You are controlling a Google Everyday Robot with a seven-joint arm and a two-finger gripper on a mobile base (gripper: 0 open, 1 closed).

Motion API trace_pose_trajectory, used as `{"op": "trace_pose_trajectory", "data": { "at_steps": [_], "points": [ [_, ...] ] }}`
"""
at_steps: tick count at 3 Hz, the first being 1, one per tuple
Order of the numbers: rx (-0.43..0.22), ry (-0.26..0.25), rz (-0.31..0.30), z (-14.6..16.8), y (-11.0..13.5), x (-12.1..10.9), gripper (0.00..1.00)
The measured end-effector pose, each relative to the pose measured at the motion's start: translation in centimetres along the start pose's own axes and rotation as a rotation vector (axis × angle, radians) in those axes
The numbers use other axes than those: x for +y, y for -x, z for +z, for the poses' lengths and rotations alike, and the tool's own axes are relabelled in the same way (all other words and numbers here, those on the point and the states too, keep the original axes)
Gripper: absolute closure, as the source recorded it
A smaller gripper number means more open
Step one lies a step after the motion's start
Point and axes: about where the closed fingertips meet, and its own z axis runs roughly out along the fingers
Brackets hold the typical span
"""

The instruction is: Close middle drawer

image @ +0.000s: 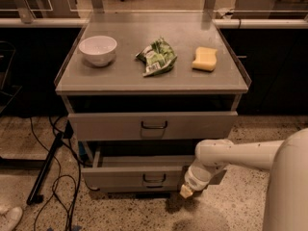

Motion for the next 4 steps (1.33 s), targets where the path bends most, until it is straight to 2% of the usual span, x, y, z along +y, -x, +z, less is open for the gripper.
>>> {"op": "trace_pose_trajectory", "data": {
  "at_steps": [2,3,4],
  "points": [
    [-0.025,-0.089,0.035,0.2,2.6,-2.6,1.00],
    [-0.020,-0.165,0.022,1.2,4.3,-3.6,1.00],
    [-0.022,-0.179,0.022,1.6,4.9,-4.2,1.00]
  ]
}}
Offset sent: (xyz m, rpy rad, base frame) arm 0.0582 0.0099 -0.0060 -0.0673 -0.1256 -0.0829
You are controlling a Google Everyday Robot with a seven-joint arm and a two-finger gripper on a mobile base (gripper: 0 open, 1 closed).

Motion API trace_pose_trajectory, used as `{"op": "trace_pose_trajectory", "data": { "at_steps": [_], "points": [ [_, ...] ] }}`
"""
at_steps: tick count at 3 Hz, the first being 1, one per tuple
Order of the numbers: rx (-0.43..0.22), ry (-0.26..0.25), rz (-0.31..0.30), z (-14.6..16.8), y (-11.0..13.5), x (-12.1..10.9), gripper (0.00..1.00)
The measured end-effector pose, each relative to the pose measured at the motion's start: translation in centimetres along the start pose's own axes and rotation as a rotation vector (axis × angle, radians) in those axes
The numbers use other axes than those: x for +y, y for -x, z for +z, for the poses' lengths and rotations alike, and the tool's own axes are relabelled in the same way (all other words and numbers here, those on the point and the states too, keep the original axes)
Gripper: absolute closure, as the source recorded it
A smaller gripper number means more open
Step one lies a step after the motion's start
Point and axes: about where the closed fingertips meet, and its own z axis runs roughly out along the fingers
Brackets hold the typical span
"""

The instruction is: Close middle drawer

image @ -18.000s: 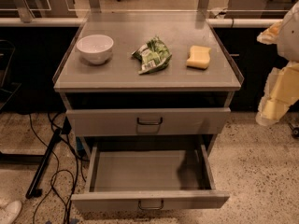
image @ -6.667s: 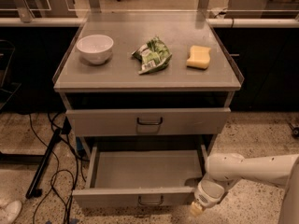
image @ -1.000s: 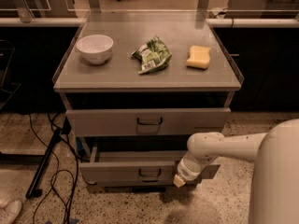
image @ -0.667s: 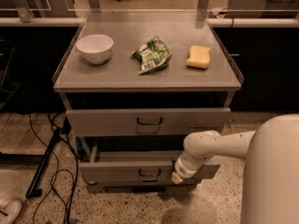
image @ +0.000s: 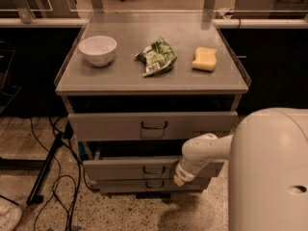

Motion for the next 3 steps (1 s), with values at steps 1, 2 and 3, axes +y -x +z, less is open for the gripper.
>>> {"op": "trace_pose_trajectory", "data": {
  "at_steps": [1,2,3],
  "points": [
    [-0.008,-0.039,-0.015,0.8,1.9,-1.3,1.00],
    [-0.017,-0.070,-0.025,1.6,3.1,-2.6,1.00],
    [-0.022,-0.085,-0.029,1.7,3.5,-3.1,1.00]
  ]
}}
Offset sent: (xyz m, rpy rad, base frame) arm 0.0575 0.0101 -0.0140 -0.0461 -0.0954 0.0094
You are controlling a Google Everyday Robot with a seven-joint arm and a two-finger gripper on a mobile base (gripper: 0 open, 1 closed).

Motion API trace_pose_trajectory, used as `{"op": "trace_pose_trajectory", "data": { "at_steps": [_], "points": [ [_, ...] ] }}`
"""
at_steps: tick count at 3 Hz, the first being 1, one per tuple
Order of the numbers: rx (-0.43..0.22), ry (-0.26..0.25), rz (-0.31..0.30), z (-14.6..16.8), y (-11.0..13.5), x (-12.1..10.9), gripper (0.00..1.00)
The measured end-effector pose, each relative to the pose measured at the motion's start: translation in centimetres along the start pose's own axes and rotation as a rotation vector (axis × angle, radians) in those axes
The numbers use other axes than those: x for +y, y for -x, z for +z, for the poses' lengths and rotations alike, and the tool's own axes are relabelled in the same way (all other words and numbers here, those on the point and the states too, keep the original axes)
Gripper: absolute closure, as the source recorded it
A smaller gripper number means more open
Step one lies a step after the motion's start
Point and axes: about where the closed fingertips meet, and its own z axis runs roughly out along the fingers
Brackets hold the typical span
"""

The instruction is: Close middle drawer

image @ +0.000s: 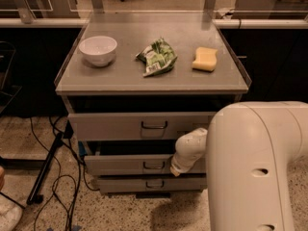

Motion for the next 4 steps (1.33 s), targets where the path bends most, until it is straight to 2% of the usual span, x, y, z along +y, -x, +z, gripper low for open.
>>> {"op": "trace_pose_trajectory", "data": {
  "at_steps": [1,2,3,4],
  "points": [
    [-0.006,-0.013,0.009,-0.1,0.1,-1.2,1.00],
    [-0.007,-0.057,0.019,-0.6,0.6,-3.5,1.00],
    [-0.007,-0.057,0.019,-0.6,0.6,-3.5,1.00],
    [0.001,-0.007,0.013,-1.6,-1.3,-2.5,1.00]
  ]
}}
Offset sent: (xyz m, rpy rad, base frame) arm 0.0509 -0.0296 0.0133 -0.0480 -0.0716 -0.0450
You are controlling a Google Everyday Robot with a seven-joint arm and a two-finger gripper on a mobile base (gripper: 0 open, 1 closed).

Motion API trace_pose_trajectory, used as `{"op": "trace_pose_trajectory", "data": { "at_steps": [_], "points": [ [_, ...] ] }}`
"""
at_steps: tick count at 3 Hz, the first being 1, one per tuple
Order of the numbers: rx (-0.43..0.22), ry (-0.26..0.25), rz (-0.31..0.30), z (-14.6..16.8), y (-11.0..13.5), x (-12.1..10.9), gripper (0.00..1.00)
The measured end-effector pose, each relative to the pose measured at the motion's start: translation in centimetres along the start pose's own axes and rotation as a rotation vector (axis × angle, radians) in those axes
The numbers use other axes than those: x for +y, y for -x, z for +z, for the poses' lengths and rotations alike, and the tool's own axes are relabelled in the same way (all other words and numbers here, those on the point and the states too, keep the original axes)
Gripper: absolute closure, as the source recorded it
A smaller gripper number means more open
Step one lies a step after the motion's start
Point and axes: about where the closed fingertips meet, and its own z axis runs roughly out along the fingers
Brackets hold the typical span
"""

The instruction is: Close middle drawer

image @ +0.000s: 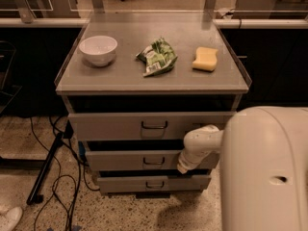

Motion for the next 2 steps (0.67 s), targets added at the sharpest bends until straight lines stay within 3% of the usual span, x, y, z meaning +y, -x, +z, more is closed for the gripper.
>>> {"op": "trace_pose_trajectory", "data": {
  "at_steps": [1,2],
  "points": [
    [0.036,0.083,0.002,-3.5,-5.6,1.5,1.00],
    [0.084,0.127,0.069,-7.9,-12.5,1.1,1.00]
  ]
}}
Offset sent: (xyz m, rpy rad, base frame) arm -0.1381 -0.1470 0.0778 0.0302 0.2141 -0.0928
